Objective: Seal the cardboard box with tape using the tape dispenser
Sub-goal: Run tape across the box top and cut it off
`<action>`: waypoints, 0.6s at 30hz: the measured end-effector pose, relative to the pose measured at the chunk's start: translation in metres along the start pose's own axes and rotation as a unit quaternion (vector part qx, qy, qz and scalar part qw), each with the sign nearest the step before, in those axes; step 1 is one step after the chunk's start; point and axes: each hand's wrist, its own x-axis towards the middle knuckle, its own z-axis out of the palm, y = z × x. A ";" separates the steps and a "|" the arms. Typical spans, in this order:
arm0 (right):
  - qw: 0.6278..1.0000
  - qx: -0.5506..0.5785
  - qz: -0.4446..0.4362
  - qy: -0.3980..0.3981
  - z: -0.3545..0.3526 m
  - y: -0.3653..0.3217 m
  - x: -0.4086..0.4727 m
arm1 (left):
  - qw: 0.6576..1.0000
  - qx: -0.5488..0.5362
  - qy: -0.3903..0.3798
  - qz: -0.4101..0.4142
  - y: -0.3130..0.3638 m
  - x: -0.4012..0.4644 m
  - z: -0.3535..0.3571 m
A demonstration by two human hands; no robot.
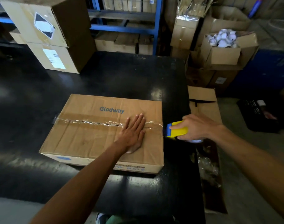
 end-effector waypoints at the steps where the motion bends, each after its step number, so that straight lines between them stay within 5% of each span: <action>1: 1.000 0.005 -0.005 0.003 0.006 -0.007 0.005 | 1.000 0.004 0.001 -0.002 0.001 0.000 0.001; 15: 0.996 -0.080 0.019 0.020 -0.016 -0.024 0.017 | 0.999 -0.039 0.007 0.019 0.002 -0.002 -0.004; 18: 0.995 -0.045 0.045 0.077 -0.052 -0.018 0.020 | 0.987 -0.099 0.071 -0.106 -0.011 -0.013 -0.007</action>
